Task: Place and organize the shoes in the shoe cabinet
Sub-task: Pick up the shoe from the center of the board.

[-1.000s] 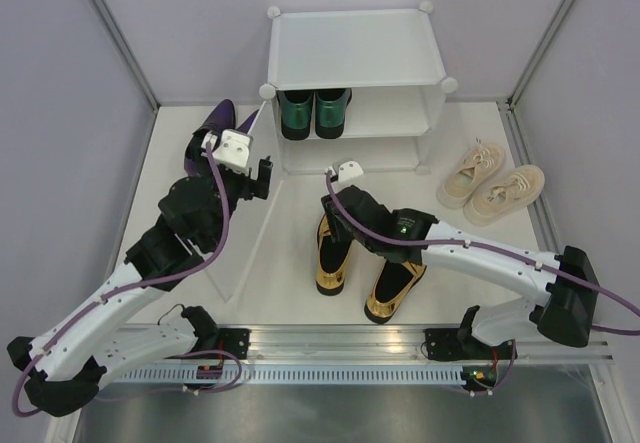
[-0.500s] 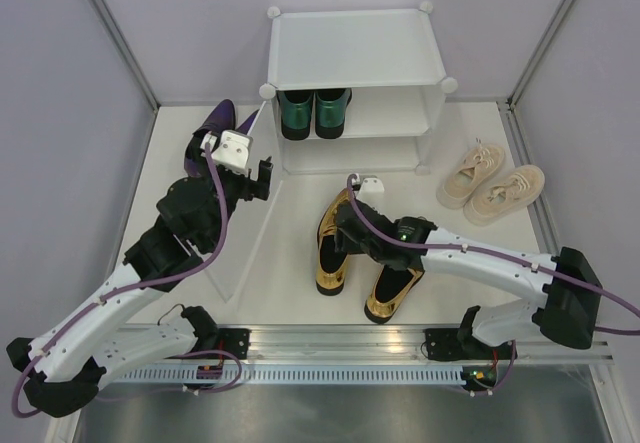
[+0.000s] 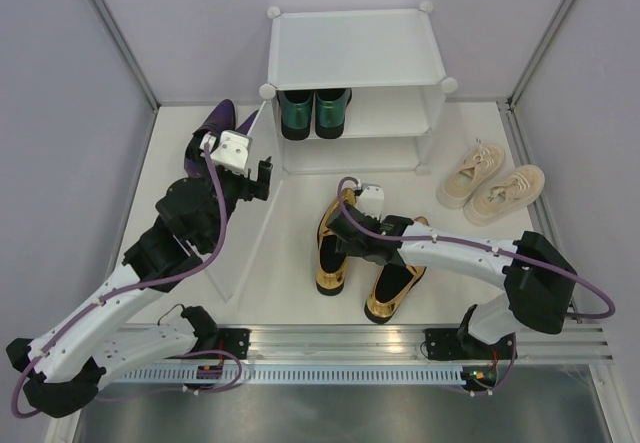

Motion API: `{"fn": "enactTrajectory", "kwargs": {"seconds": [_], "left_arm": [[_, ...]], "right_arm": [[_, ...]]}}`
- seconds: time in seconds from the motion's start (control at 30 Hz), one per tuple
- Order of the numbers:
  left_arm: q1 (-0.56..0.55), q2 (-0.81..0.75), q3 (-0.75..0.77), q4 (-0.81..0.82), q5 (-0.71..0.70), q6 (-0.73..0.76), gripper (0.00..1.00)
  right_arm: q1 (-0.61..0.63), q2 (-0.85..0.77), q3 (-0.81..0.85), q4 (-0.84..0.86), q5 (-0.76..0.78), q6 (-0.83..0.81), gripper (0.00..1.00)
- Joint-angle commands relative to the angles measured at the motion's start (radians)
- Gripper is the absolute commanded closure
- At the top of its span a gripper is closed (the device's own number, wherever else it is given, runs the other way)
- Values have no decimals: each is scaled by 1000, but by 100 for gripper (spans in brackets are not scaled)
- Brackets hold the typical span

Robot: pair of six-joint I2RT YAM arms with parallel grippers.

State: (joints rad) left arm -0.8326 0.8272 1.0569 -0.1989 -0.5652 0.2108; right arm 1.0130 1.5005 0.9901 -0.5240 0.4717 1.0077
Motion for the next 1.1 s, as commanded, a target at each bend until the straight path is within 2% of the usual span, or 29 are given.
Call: {"fn": "enactTrajectory", "kwargs": {"seconds": [0.0, 0.3, 0.53, 0.63, 0.67, 0.77, 1.07], "left_arm": [[3, -11, -5, 32, 22, 2, 8], [3, -13, -6, 32, 18, 6, 8], [3, -11, -8, 33, 16, 9, 8], [3, -11, -8, 33, 16, 9, 8], [3, -11, -8, 33, 16, 10, 8], [3, -10, -9, 33, 18, 9, 8], [3, -10, -11, 36, 11, 10, 8]], "right_arm": [[-14, -11, -33, 54, -4, 34, 48], [-24, 33, -137, 238, -131, 48, 49], [-24, 50, -139, 280, -153, 48, 56], [-24, 58, -137, 300, -160, 43, 68], [-24, 56, -137, 303, -159, 42, 81], [-22, 43, -134, 297, -148, 35, 99], [-79, -97, -117, 222, -110, -9, 99]]}}
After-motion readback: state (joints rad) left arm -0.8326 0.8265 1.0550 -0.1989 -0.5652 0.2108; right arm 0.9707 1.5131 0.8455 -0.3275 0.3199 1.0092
